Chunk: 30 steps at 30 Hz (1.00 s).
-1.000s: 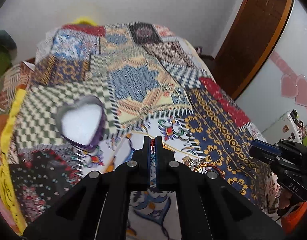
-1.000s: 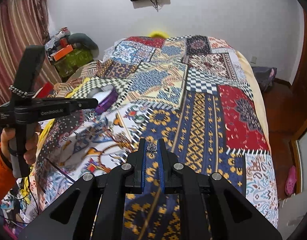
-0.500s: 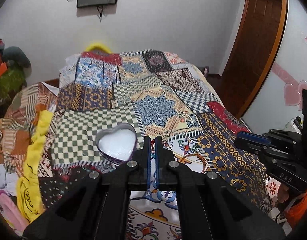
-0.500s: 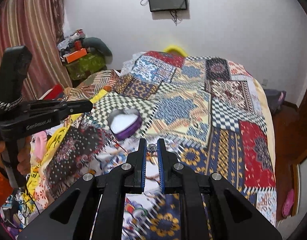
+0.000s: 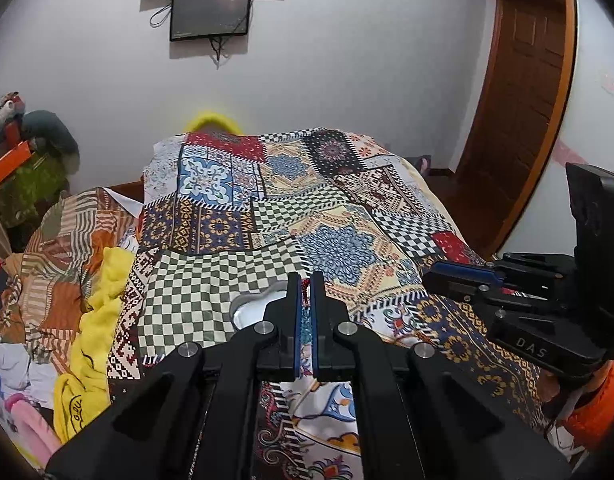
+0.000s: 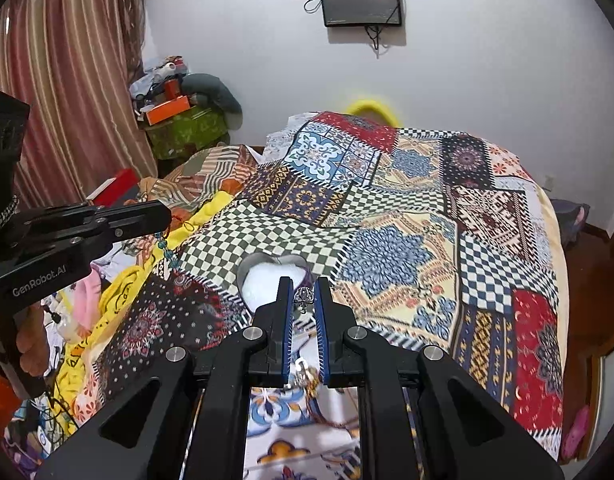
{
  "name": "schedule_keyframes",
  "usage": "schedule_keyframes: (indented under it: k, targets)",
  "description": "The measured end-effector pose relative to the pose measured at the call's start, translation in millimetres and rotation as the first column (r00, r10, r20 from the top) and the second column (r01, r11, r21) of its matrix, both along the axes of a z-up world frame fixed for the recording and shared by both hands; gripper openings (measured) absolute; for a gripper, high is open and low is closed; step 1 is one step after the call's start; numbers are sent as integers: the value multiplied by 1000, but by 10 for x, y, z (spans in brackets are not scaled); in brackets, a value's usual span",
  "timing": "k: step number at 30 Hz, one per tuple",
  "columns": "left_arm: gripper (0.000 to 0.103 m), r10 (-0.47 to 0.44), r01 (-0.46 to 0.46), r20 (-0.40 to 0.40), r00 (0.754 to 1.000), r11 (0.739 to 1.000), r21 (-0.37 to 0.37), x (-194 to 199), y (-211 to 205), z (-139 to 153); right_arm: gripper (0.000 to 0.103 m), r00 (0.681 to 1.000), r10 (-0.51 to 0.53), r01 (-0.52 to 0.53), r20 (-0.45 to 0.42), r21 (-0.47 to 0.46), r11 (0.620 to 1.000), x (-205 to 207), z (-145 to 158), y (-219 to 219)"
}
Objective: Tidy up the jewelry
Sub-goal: 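Lower both pieces into the heart tin and open both tools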
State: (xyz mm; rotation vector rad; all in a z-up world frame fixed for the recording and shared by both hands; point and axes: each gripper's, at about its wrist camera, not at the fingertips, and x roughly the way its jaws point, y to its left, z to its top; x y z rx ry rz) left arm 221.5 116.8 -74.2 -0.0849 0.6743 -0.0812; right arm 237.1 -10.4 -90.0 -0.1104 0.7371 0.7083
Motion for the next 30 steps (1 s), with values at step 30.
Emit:
schedule_keyframes:
  k: [30]
  targets:
    - [2,20,-19,-55,998,1000,6,849,257,-424,9,997,50,-53,-62,-50,997,603,-301,514]
